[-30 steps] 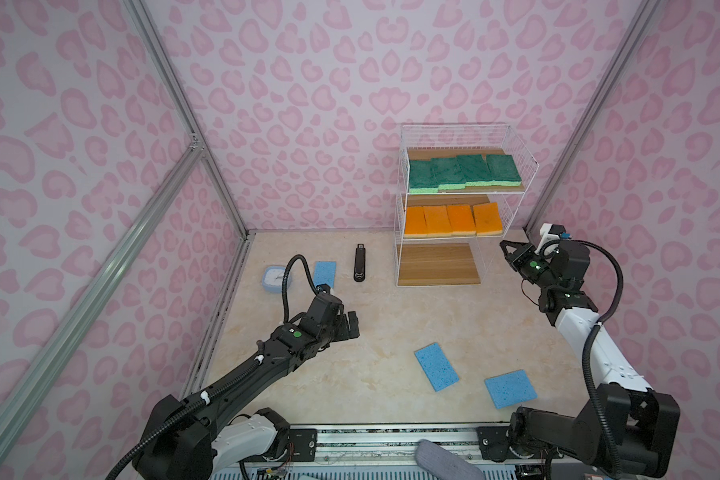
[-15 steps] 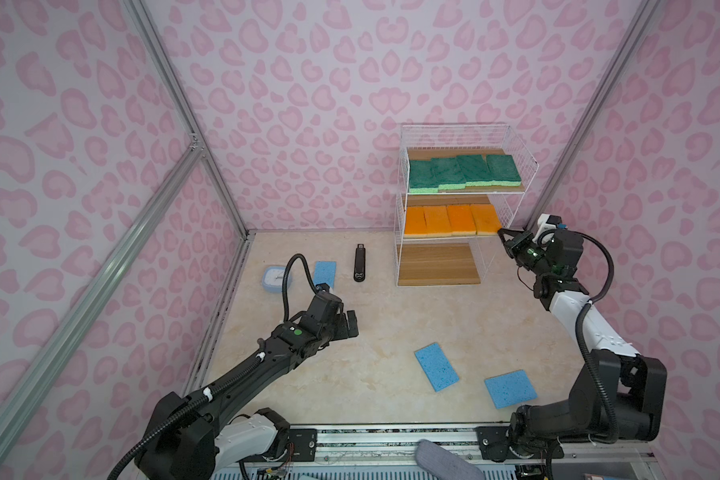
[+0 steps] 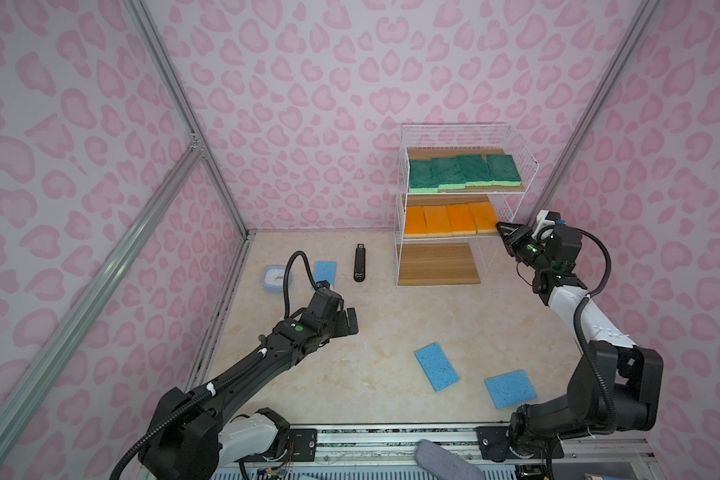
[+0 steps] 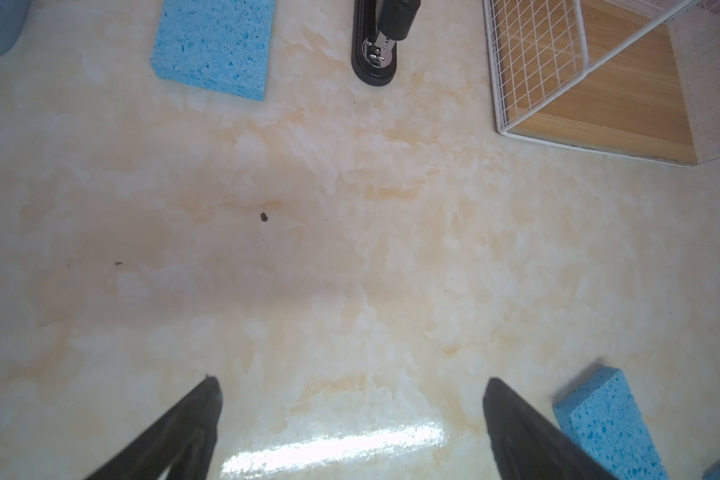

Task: Place and organize the cleaning sponges onto the shelf
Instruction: 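Open the right gripper and withdraw it from the shelf, then grasp the blue sponge on the table with the left gripper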

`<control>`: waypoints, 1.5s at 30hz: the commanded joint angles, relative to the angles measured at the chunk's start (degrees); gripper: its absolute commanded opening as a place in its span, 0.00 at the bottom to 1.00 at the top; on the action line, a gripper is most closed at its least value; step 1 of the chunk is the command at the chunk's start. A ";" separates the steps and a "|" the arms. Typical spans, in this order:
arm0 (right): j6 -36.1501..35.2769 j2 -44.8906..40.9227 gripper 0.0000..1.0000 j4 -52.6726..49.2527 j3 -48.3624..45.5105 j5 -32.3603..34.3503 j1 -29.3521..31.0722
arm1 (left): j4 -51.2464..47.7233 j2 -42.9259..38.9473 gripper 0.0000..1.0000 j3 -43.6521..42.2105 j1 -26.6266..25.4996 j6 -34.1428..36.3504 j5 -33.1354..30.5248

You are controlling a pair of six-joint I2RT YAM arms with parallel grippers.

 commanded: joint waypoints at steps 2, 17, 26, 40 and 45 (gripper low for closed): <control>-2.05 -3.39 0.47 -1.02 -0.62 -0.79 0.05 | -1.09 -0.28 0.98 1.42 0.45 1.20 -0.86; -13.92 -24.74 0.57 -19.93 -15.98 -0.18 4.39 | 1.75 6.45 0.83 -1.07 -9.91 -2.31 0.17; -16.18 -32.48 0.70 -26.00 -26.24 -1.12 4.70 | 8.17 16.75 0.74 1.76 -22.18 -13.97 -0.35; -15.94 -35.97 0.73 -28.00 -33.26 -1.26 5.05 | 15.25 31.48 0.76 11.48 -30.02 -24.32 6.10; -15.84 -36.24 0.73 -28.20 -33.33 -1.00 5.25 | 17.41 34.81 0.73 11.93 -30.16 -25.31 7.06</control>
